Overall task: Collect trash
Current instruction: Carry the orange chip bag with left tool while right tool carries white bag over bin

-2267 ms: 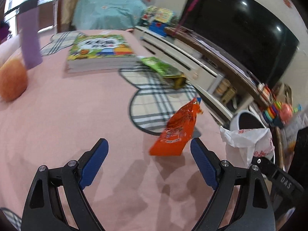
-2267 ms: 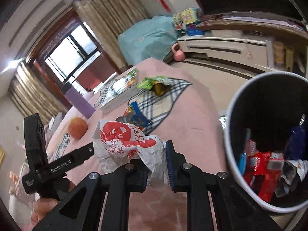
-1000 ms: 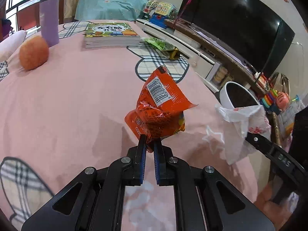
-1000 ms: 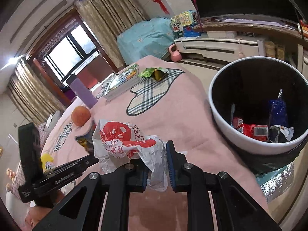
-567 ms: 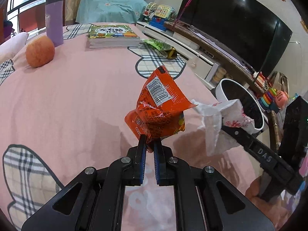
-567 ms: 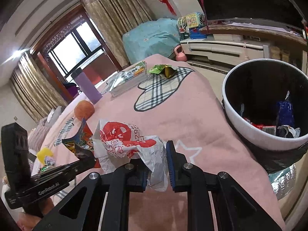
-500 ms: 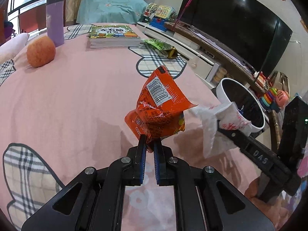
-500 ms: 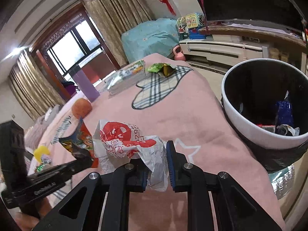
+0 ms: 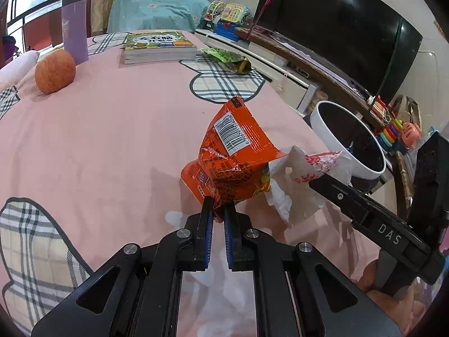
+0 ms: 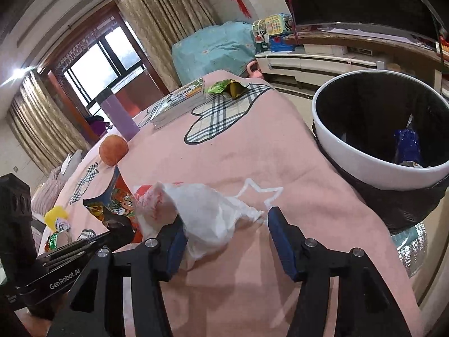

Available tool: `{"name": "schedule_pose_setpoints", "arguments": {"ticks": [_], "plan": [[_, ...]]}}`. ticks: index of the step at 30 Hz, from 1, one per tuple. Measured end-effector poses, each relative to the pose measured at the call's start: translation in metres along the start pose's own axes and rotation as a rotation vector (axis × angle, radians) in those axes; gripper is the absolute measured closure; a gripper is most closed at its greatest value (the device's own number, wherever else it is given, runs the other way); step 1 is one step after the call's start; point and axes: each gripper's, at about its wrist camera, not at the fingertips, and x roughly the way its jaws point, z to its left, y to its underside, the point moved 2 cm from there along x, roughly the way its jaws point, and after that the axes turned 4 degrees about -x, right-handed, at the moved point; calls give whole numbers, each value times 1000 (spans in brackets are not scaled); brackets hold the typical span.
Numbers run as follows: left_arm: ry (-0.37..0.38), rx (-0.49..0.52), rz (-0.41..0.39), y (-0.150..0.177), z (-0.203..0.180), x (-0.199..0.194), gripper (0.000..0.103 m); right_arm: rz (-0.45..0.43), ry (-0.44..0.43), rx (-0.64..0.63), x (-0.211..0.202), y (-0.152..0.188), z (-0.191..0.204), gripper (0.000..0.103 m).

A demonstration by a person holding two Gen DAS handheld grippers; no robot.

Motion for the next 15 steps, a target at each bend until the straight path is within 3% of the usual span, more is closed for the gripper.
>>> {"name": "schedule_pose_setpoints", "arguments": {"ticks": [1,5,9,15], "plan": [[1,3,-1,0,-1,-1,96,-1,-2,-10,0,0,2,51],[-2,8,-5,1,-2,-3,96,7,-7,-44,4,1,10,79],[-4,3,-8,1,0,-6,96,6,-5,-56,5,2,13,85],[7,12,-9,0,-6,-10,96,-29,-16,-48,-12,-4,10,85]]}}
